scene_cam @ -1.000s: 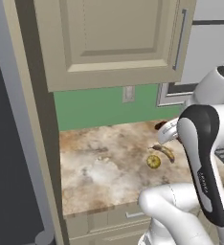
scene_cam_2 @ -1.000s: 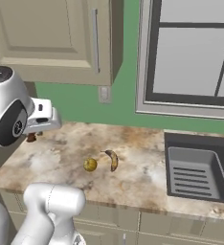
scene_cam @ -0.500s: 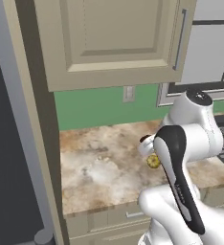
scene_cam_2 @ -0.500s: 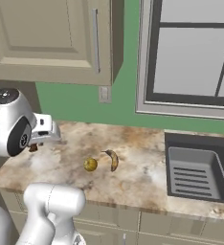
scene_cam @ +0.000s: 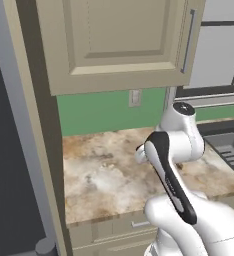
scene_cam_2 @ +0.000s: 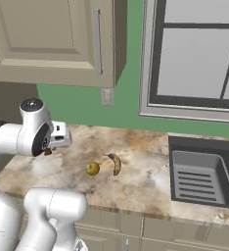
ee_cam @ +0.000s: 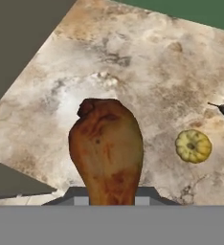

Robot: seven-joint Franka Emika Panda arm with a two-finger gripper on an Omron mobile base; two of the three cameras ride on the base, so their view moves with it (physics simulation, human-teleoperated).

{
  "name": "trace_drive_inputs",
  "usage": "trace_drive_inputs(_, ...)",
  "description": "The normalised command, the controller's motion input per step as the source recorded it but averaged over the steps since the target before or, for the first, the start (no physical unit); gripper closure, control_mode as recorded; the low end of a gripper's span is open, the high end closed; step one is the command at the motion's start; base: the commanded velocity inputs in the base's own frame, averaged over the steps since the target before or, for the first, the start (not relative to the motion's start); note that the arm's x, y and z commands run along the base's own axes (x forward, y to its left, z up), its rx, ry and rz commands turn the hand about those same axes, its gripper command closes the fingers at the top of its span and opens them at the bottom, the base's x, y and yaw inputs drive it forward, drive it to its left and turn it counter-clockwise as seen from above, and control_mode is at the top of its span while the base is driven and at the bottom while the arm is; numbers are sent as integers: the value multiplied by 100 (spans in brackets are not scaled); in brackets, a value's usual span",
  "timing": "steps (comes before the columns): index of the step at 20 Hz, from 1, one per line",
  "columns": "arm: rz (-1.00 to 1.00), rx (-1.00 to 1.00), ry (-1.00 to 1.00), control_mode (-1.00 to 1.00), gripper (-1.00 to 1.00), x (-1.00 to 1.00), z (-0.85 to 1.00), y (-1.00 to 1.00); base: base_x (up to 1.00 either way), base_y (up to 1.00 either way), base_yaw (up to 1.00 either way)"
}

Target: Open the fridge, remove the banana, squash, and chicken drumstick, and place them on any counter.

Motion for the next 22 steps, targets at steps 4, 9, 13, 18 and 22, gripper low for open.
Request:
trace_drive_inputs(4,0,0,6,-100,100,62,-48,11,0,0,0)
trace_drive_inputs(9,0,0,6,-100,100,49,-65,3,0,0,0)
trace_drive_inputs(13,0,0,3,-100,100,44,-70,3,0,0,0)
trace_drive_inputs(18,0,0,0,-100,100,43,-53,10,0,0,0)
trace_drive_inputs(22,0,0,0,-100,100,36,-46,11,0,0,0)
